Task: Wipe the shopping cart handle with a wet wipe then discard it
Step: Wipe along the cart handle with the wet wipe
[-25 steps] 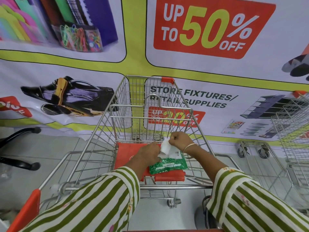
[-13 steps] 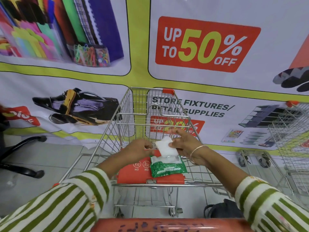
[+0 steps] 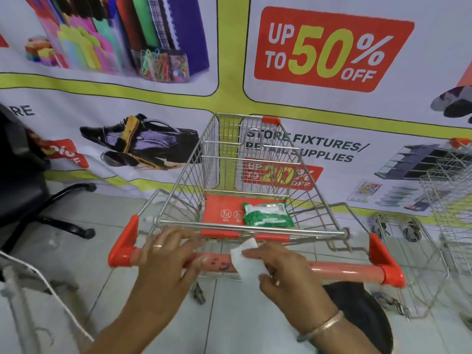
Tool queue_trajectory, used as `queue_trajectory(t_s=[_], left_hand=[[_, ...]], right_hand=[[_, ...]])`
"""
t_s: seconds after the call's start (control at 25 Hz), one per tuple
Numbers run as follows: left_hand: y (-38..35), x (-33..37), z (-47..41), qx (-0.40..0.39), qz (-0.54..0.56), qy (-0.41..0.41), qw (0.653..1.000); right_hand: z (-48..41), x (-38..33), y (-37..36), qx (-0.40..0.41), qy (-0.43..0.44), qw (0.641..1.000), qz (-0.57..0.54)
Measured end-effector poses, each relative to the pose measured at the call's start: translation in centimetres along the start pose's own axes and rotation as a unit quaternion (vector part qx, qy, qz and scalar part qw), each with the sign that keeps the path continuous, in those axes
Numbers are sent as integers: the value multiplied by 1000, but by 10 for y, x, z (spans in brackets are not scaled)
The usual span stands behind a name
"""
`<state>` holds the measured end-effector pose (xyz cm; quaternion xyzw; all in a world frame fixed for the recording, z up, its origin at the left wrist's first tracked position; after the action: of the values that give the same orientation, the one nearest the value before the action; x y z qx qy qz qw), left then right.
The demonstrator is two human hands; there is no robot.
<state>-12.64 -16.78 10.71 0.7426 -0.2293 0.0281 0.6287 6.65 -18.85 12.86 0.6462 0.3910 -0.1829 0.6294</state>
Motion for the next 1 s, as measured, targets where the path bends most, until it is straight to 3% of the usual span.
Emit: queue_trajectory(t_s=[0.12, 0.28, 0.52, 0.76, 1.0], left_hand=[[-13, 1, 12, 27, -71, 20, 997], [-25, -5, 16, 30, -83, 47, 995], [-24, -1, 18, 62, -93, 43, 993], [-23, 4, 17, 71, -90, 45, 992], [-25, 1, 18, 52, -103, 60, 992]], right_hand=[[11, 10, -4, 85, -2, 981, 175], [18, 7, -10, 128, 1, 953, 274], [-3, -21, -66, 54, 51, 977, 199], [21, 7, -34, 127, 5, 970, 210], [-10, -22, -59, 98, 52, 975, 195]])
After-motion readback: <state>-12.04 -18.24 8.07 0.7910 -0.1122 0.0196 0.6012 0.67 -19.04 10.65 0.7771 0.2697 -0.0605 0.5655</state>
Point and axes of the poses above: each hand's wrist, its own z-axis away from the middle knuckle, its own y-axis out of the back of the hand, x = y × z, the point moved 5 cm from there along -z, towards the middle knuckle, and after that the axes turned 6 degrees about -z, right-handed, at the moved point
